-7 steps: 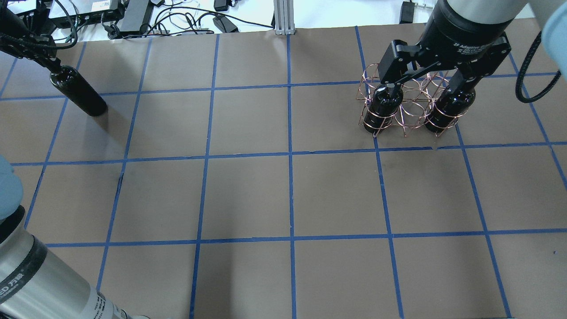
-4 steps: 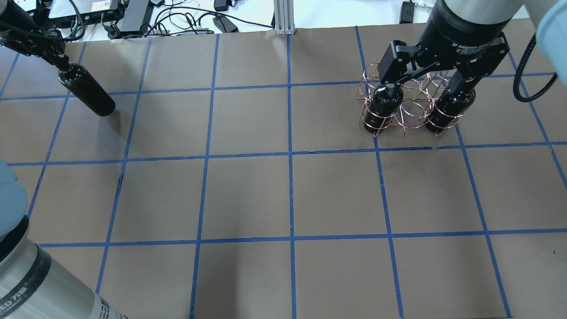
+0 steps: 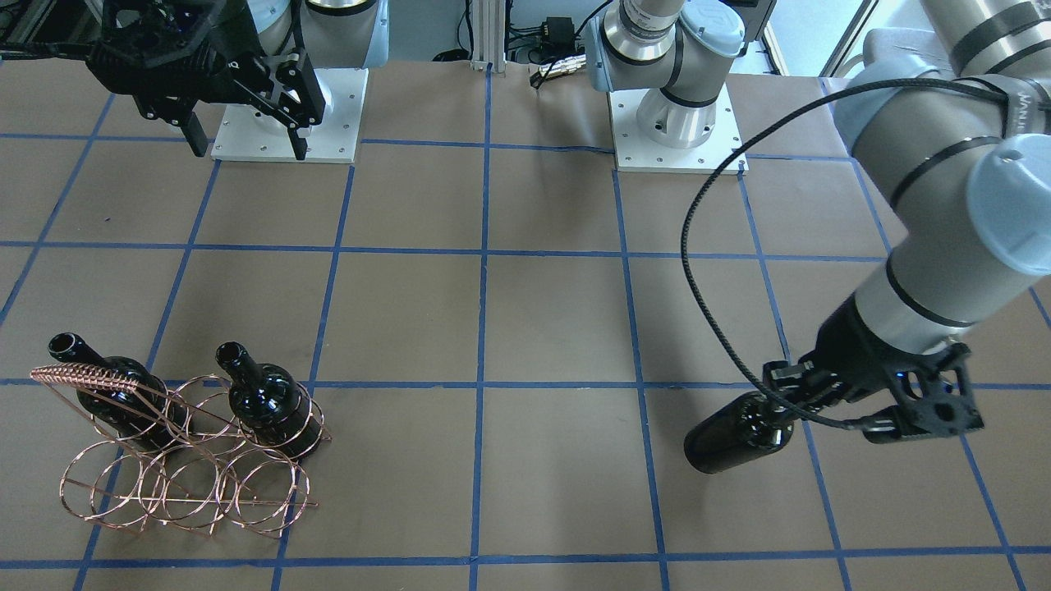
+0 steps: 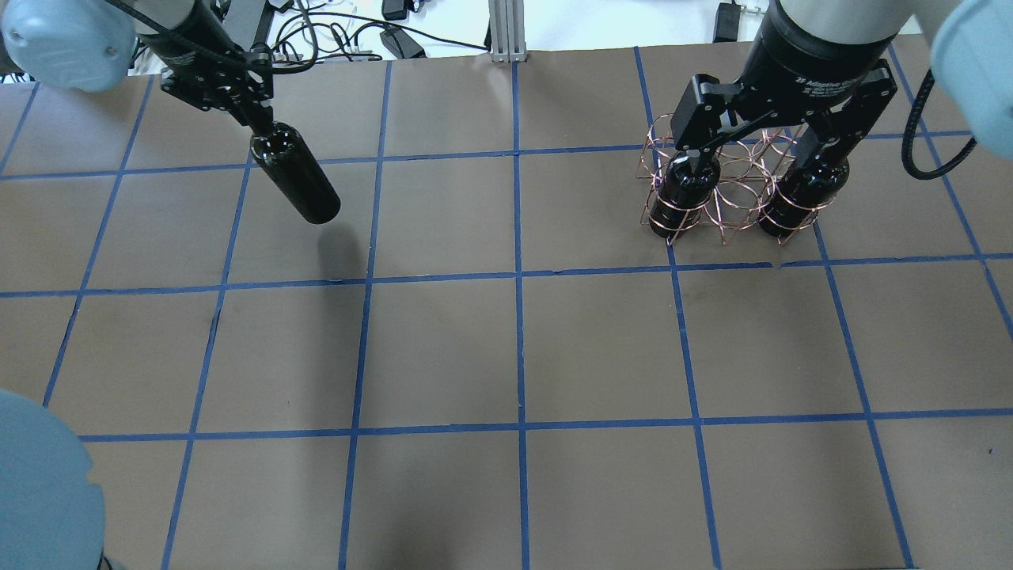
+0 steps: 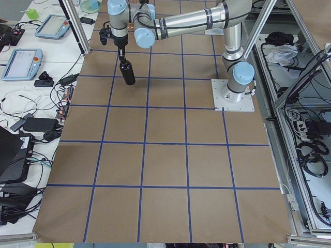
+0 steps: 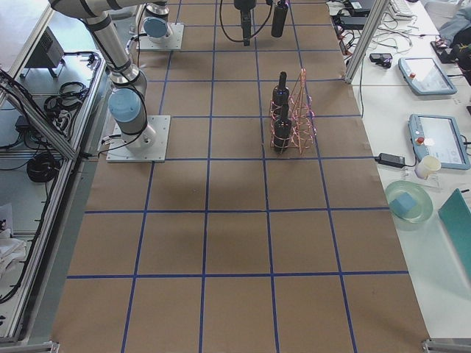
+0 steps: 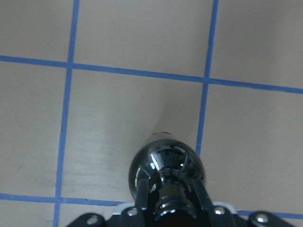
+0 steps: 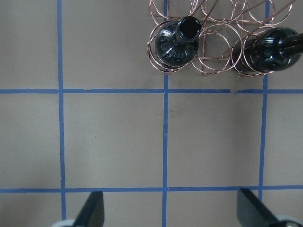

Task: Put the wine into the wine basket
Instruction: 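Lower the held bottle upright onto the table with the left gripper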

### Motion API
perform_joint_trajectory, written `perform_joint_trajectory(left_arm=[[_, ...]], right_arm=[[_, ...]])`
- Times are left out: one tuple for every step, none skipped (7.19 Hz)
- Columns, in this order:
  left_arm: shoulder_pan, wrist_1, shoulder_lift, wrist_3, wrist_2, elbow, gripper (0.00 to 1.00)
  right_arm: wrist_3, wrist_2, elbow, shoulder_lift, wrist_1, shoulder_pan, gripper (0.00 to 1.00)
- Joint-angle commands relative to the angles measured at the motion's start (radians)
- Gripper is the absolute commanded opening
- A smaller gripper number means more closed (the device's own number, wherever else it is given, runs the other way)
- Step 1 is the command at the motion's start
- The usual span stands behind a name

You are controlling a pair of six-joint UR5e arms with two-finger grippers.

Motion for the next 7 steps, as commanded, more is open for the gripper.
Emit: perform_joint_trajectory(left_arm=[[-0.156, 0.014, 0.052, -0.111, 0.000, -0.101, 0.00], [-0.213, 0.020, 0.068, -0.124, -0.003, -0.141, 0.00], [-0.266, 0.030, 0.078, -0.138, -0.001, -0.173, 0.00], [-0.299, 0.049, 0.088, -0.139, 0.035, -0.202, 0.00], [-0.305, 0.051, 0.095, -0.127, 0.049, -0.213, 0.00], [-0.307, 0.050, 0.098, -0.127, 0.051, -0.216, 0.00], [-0.307, 0.050, 0.098, -0.131, 0.049, -0.216, 0.00]], right_arm=[[0.003, -0.002, 0.017, -0.001, 0.002, -0.001, 1.00], [0.001, -0.003, 0.021, -0.001, 0.003, -0.001, 1.00], [0.001, -0.003, 0.021, -0.001, 0.002, -0.001, 1.00], [0.003, -0.002, 0.021, -0.001, 0.002, -0.001, 1.00], [0.003, -0.002, 0.021, -0.001, 0.002, -0.001, 1.00], [0.003, -0.002, 0.022, -0.001, 0.003, -0.001, 1.00], [0.003, -0.002, 0.021, -0.001, 0.003, -0.001, 1.00]])
